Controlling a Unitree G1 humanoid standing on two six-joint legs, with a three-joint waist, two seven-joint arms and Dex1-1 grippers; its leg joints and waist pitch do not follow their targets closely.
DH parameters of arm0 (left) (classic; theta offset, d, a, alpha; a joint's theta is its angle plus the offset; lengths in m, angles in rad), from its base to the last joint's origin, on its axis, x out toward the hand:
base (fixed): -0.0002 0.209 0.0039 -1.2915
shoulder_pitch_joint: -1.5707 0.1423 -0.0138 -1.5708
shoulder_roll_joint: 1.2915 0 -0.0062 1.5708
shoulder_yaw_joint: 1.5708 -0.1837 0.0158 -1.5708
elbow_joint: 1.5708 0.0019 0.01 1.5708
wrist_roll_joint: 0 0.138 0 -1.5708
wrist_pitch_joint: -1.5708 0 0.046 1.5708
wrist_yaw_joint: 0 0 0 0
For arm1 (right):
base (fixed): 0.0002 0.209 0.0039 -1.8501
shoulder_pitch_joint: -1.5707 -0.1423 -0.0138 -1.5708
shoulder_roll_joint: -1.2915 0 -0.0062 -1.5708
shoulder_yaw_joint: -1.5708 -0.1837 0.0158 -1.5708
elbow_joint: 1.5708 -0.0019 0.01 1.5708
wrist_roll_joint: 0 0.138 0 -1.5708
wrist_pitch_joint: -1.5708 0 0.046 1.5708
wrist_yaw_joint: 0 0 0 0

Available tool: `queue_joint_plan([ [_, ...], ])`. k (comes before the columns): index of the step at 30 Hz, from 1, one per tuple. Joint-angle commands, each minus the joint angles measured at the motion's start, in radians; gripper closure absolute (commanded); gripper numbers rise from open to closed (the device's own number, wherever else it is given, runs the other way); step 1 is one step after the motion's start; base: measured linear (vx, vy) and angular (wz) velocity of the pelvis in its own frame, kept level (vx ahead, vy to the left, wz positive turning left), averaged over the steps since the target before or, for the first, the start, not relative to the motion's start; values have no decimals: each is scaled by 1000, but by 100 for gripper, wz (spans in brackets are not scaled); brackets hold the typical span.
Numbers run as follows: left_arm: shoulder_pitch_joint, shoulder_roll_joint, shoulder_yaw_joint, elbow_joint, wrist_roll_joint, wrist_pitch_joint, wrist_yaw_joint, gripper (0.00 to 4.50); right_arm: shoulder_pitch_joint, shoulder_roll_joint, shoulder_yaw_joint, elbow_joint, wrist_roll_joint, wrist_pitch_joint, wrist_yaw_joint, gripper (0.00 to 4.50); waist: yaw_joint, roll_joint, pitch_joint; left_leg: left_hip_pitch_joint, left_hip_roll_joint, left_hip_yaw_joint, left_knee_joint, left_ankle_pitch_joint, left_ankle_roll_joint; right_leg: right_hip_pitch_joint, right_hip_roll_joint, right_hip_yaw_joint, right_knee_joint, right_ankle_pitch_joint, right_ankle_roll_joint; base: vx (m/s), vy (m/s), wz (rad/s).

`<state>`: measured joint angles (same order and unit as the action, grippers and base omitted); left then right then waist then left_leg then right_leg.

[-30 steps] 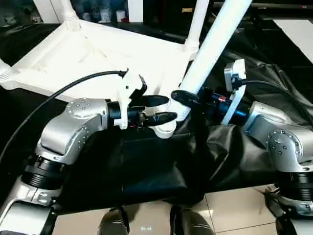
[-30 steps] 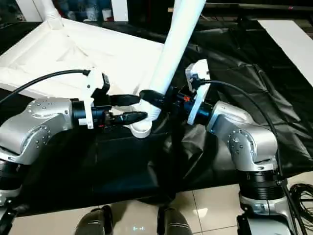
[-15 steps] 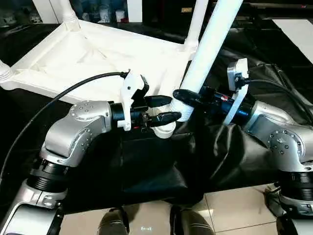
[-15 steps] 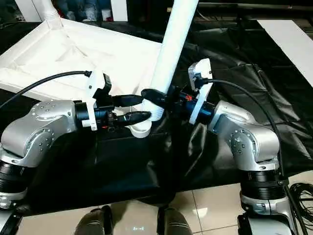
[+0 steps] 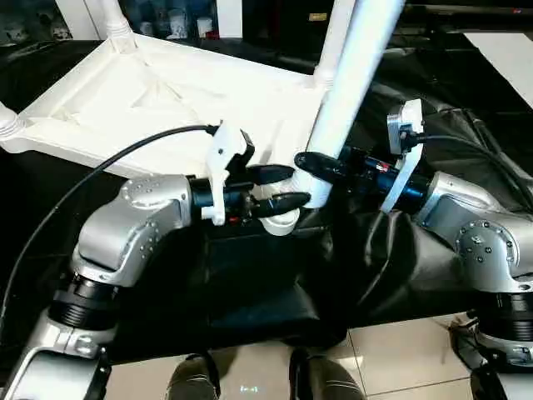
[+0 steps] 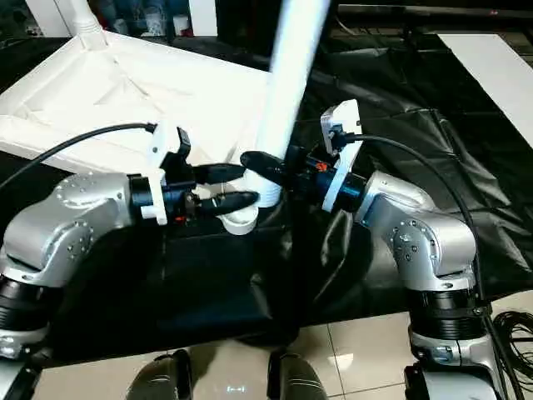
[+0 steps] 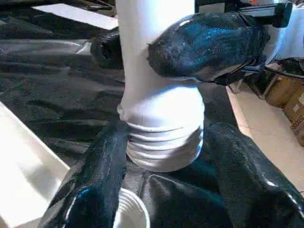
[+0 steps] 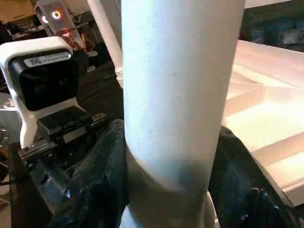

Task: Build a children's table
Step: Pick table leg

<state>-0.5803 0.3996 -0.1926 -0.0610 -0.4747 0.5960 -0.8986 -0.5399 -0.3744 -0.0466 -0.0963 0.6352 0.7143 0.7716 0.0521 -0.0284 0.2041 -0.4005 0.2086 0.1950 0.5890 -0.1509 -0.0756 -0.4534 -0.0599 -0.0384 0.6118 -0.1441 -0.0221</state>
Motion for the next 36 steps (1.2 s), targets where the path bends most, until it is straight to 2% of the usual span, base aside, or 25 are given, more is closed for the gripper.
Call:
queue_joint_plan([
  [1,-2,-28,-49,-69,-24,3,-26,156,-4,5,6,8,-2,-2,-9,262,0,5,-101,25,7,-5,-59,-142,24,70,-54,43,-67,-241,-190,0,0,0],
  [6,-4,-20,-43,-68,-17,0,-28,156,-3,6,8,8,-5,-3,-9,262,0,5,-102,26,8,-5,-59,-140,24,69,-53,42,-67,-239,-188,0,0,0],
  [9,-20,11,15,-51,-27,-4,-43,156,-2,2,6,7,-7,-5,-9,262,0,6,-102,26,7,-5,-59,-141,24,69,-53,42,-67,-236,-190,0,0,0],
  [12,-29,43,73,-61,-80,5,-85,156,-2,-2,4,7,-6,-5,-5,262,-1,7,-102,26,6,-5,-60,-140,17,70,-55,42,-65,-238,-199,0,0,0],
  [13,-33,67,117,-75,-141,34,-125,156,-2,-5,4,8,-6,-4,-2,262,0,10,-102,26,6,-6,-59,-139,14,70,-55,42,-62,-229,-206,0,0,0],
  [15,-42,89,172,-76,-221,80,-168,156,-2,-10,10,6,-7,-2,6,262,-2,10,-102,26,3,-3,-58,-139,12,69,-52,41,-60,-219,-214,0,0,0],
  [16,-42,89,172,-76,-221,80,-168,139,-2,-10,10,6,-7,-2,6,262,-2,11,-101,27,4,-4,-59,-144,12,68,-52,41,-62,-224,-214,0,0,0],
  [17,-55,91,211,-58,-262,103,-174,129,0,-14,16,1,-5,2,15,262,-3,12,-101,28,5,-4,-59,-147,13,69,-51,41,-63,-224,-213,0,0,0],
  [20,-85,69,249,-8,-266,95,-133,119,5,-24,36,-13,-2,9,42,262,-1,12,-101,28,5,-4,-58,-152,14,69,-51,41,-63,-220,-212,0,0,0],
  [22,-95,57,254,4,-266,97,-116,90,7,-28,44,-19,-2,9,52,262,2,10,-102,28,7,-5,-58,-153,15,71,-53,42,-63,-228,-205,0,0,0],
  [25,-149,-25,250,83,-231,131,18,75,20,-33,91,-59,1,17,89,262,8,10,-106,28,8,-3,-55,-139,23,72,-52,43,-60,-198,-207,0,0,0],
  [26,-157,-37,249,98,-223,130,38,63,21,-32,97,-63,1,17,92,262,8,8,-106,26,7,-4,-54,-136,27,72,-52,42,-61,-193,-206,0,0,0],
  [28,-168,-63,263,112,-255,152,68,35,23,-29,107,-69,-1,17,95,262,9,5,-109,21,5,-5,-54,-115,32,78,-54,42,-57,-174,-213,0,0,0],
  [34,-171,-104,271,99,-312,186,82,34,31,-32,129,-74,-13,11,102,263,5,4,-109,21,4,-5,-52,-115,43,78,-53,41,-61,-188,-219,0,0,0],
  [36,-171,-122,301,88,-369,202,73,34,34,-38,132,-72,-16,11,106,263,4,4,-109,21,5,-5,-52,-118,43,78,-53,40,-60,-191,-220,0,0,0],
])
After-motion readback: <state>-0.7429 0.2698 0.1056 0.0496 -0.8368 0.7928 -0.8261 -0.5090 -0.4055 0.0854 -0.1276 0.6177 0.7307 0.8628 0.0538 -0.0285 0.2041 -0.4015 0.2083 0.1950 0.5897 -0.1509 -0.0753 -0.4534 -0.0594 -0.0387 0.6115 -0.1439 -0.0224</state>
